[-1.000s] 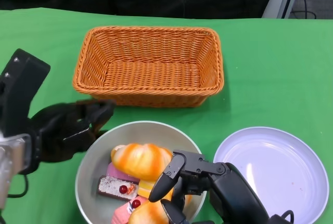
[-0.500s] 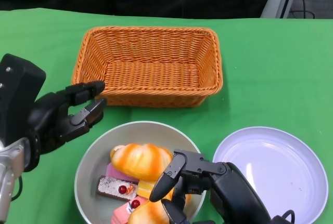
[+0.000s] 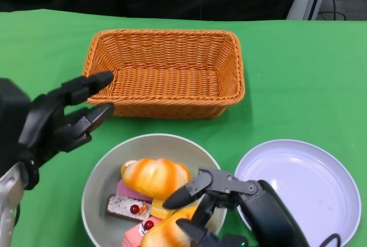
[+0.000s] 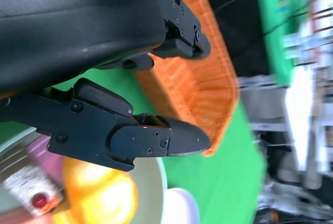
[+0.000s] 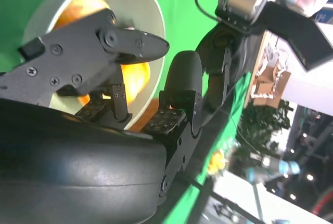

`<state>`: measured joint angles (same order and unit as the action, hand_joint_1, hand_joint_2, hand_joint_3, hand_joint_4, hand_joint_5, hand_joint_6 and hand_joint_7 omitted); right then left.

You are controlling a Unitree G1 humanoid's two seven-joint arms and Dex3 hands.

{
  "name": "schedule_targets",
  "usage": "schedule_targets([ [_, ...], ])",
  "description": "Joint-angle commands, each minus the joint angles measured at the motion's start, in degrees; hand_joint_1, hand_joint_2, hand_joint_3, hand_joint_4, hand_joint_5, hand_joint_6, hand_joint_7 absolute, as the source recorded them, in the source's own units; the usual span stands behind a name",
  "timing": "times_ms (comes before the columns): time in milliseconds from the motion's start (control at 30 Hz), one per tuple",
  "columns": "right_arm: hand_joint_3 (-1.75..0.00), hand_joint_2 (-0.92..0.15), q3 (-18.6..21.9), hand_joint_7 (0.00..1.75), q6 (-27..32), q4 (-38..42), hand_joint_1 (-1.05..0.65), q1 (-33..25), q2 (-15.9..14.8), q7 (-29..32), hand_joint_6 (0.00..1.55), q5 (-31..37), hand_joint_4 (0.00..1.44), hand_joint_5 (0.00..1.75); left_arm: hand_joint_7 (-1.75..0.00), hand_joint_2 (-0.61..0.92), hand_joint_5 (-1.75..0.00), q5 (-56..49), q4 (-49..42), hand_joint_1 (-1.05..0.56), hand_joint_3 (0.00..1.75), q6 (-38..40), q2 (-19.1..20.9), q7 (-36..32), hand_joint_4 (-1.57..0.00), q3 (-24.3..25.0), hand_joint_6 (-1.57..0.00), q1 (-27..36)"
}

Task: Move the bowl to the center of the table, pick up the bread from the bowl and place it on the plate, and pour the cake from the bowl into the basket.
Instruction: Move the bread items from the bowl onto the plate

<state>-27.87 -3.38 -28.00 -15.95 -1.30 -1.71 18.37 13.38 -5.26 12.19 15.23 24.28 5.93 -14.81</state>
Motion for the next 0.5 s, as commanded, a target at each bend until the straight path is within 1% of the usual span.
schedule_targets([
  [33,-0.04,-0.88,0.77,0.56,-0.04,-3.03,-0.34,-1.02,-0.89,0.96,0.75,2.49,0.77,1.04,-0.08,0.92,-0.17,0.30,-1.37,-0.61,0.18,-4.60,-0.74,-1.01,-0.64,1.96,-0.59,1.42],
  [100,-0.02,-0.88,1.12,0.51,0.84,-4.73,-0.38,-1.28,-1.24,1.01,0.74,5.04,0.75,1.03,-0.07,0.92,-0.17,-0.10,-1.73,-0.60,0.15,-6.80,-1.05,-1.46,-0.71,2.40,-0.66,1.73],
  [167,-0.01,-0.89,1.48,0.43,1.89,-6.45,-0.46,-1.52,-1.79,1.08,0.72,7.96,0.69,0.90,-0.09,0.92,-0.18,-0.12,-1.71,-0.56,0.13,-8.19,-1.28,-1.63,-0.77,2.72,-0.73,2.13],
  [267,0.00,-0.89,1.55,0.36,3.38,-8.22,-0.51,-1.89,-2.11,1.04,0.72,10.79,0.66,0.80,-0.09,0.92,-0.18,-0.04,-2.01,-0.54,0.12,-10.11,-1.44,-1.35,-0.80,2.97,-0.77,2.60],
  [300,0.00,-0.89,1.17,0.35,4.90,-9.21,-0.51,-2.08,-2.16,0.96,0.73,14.10,0.66,0.79,-0.08,0.92,-0.18,0.21,-1.98,-0.54,0.12,-10.96,-1.44,-1.10,-0.81,3.25,-0.77,2.96],
  [400,-0.01,-0.91,-0.08,0.28,8.80,-11.53,-0.65,-2.51,-2.07,0.22,0.67,23.25,0.62,0.76,-0.09,0.92,-0.20,0.63,-1.97,-0.51,0.10,-13.24,-1.76,-0.93,-0.86,3.91,-0.83,3.75],
  [500,-0.01,-0.92,-1.61,0.20,12.12,-12.96,-0.72,-2.64,-1.17,-1.60,0.64,29.68,0.59,0.71,-0.10,0.92,-0.21,0.49,-2.60,-0.49,0.10,-15.60,-2.13,-0.95,-0.90,4.12,-0.88,3.98],
])
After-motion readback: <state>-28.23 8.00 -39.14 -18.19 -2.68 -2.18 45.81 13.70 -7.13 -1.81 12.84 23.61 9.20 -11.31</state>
